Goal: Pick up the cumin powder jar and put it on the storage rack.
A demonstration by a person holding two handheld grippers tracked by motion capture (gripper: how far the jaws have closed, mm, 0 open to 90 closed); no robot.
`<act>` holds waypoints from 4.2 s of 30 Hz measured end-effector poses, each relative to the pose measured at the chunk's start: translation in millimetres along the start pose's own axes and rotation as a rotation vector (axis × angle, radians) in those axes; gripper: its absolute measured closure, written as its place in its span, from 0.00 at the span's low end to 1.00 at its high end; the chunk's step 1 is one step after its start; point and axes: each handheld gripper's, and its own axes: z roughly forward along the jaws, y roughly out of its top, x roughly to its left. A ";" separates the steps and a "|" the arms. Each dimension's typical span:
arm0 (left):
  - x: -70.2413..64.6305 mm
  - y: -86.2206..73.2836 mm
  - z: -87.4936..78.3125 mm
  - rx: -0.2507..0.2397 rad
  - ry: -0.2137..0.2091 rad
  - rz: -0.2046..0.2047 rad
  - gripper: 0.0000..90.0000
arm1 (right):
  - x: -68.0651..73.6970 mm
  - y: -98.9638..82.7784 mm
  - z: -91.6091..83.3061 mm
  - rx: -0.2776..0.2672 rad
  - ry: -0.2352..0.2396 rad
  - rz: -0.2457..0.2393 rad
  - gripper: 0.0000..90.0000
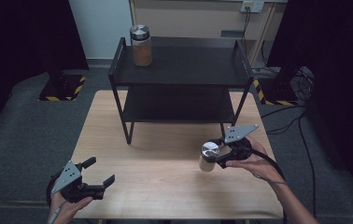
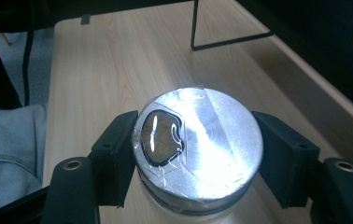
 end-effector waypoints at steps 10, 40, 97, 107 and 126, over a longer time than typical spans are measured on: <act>-0.1 0.4 1.1 0.007 -0.006 0.002 0.00 | -7.3 58.7 -32.1 0.004 -0.011 -0.017 0.39; 5.7 -1.4 0.8 -0.005 -0.029 -0.030 0.00 | -15.0 203.3 -101.3 0.050 -0.077 0.015 0.39; 8.8 -1.7 3.7 0.019 -0.053 -0.030 0.00 | -99.5 250.9 -83.5 0.021 -0.546 0.353 0.39; 8.0 -1.6 3.7 0.019 -0.055 -0.029 0.00 | -102.2 246.7 -77.7 0.021 -0.547 0.360 0.38; 4.7 -0.6 5.7 0.022 -0.053 -0.020 0.00 | -58.0 206.3 -124.4 -0.187 -0.555 0.299 0.02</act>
